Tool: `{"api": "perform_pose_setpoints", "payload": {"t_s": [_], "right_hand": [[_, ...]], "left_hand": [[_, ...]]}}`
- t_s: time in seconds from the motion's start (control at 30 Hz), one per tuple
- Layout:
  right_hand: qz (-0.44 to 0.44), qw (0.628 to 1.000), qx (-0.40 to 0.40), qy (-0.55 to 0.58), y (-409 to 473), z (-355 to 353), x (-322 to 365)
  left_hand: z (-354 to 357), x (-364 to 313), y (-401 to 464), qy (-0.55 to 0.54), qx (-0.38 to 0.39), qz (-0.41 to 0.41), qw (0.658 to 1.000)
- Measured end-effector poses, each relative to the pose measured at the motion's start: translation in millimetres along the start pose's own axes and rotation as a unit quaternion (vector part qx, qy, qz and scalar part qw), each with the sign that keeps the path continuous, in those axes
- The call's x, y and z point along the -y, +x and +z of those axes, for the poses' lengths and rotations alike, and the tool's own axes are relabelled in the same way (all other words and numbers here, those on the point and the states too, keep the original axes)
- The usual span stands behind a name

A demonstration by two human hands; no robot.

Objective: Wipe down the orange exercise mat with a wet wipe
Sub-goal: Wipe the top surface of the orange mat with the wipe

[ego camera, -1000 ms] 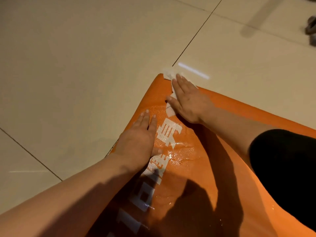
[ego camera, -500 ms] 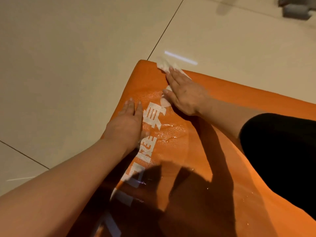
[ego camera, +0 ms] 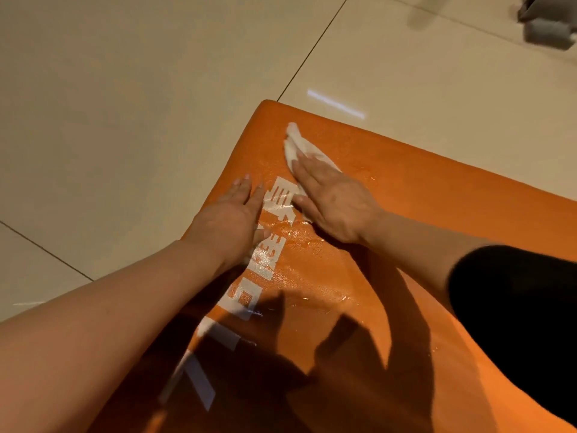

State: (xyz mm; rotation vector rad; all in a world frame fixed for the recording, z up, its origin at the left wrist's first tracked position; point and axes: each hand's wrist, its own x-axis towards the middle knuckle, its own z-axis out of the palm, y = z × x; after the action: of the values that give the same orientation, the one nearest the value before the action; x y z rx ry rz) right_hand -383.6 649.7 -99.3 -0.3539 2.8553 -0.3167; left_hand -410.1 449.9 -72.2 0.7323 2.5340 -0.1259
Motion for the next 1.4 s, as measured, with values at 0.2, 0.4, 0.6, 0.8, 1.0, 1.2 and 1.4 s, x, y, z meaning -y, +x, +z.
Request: {"api": "perform_pose_setpoints", "payload": {"t_s": [0.2,0.4,0.6,0.8,1.0,1.2,1.4], "right_hand": [[0.012,1.0,0.019,-0.021,-8.7,3.6,17.4],[-0.011,0.999,0.046,-0.006,4.0,-0.5,23.7],[-0.048,0.998,0.045,-0.01,-47.2,12.6,49.7],[-0.007,0.996,0.088,-0.007,30.9,-1.1,57.2],[-0.07,0.995,0.065,0.009,-63.0,16.0,69.3],[-0.071,0.99,0.116,-0.048,-14.9,6.4,68.6],[-0.058,0.993,0.104,0.006,-33.9,13.1,84.1]], "left_hand": [[4.0,-4.6,-2.7,0.01,0.003,-0.011,1.0],[-2.8,-4.3,-17.4,0.002,0.013,0.016,1.0],[1.0,5.9,-49.4,0.001,0.05,0.046,0.998],[-0.2,-2.7,-53.7,0.013,0.061,0.052,0.997],[0.2,20.0,-98.1,0.033,0.113,0.085,0.989],[5.0,23.8,-113.8,0.047,0.142,0.079,0.986],[-4.2,17.2,-126.7,0.084,0.15,0.094,0.981]]}}
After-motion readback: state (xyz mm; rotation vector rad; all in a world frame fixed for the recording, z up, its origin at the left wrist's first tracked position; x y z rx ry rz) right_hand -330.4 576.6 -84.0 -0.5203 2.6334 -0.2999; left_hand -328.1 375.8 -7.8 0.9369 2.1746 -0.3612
